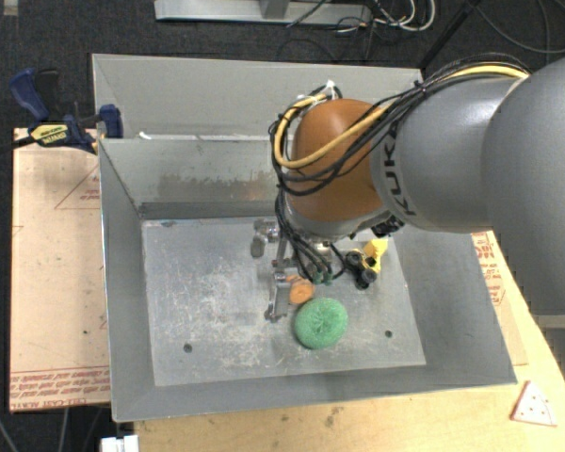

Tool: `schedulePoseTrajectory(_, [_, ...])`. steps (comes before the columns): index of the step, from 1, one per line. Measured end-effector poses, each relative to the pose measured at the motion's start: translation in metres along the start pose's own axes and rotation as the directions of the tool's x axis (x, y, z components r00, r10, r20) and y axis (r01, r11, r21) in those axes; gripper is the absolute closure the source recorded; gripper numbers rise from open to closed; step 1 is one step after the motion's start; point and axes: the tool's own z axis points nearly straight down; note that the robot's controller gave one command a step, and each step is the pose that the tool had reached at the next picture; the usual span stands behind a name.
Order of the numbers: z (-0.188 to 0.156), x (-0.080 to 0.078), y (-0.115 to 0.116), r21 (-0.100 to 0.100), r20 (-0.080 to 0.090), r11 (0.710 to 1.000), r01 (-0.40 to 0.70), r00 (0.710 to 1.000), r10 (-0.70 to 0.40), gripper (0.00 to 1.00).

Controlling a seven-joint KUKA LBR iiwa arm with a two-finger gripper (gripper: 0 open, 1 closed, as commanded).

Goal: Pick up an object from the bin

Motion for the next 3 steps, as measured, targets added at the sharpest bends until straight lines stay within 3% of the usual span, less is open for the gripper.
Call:
schedulePoseTrajectory(1, [-0.005,-0.002,0.0,-0.001,0.007,1.0,-0.002,1.0,0.002,0.0])
schedulePoseTrajectory(2, [-0.003,0.015,-0.025,-0.002,0.01,0.993,0.122,0.992,-0.122,0.0])
schedulePoseTrajectory(3, [0.006,0.015,-0.059,0.003,0.006,0.982,0.189,0.982,-0.189,0.0])
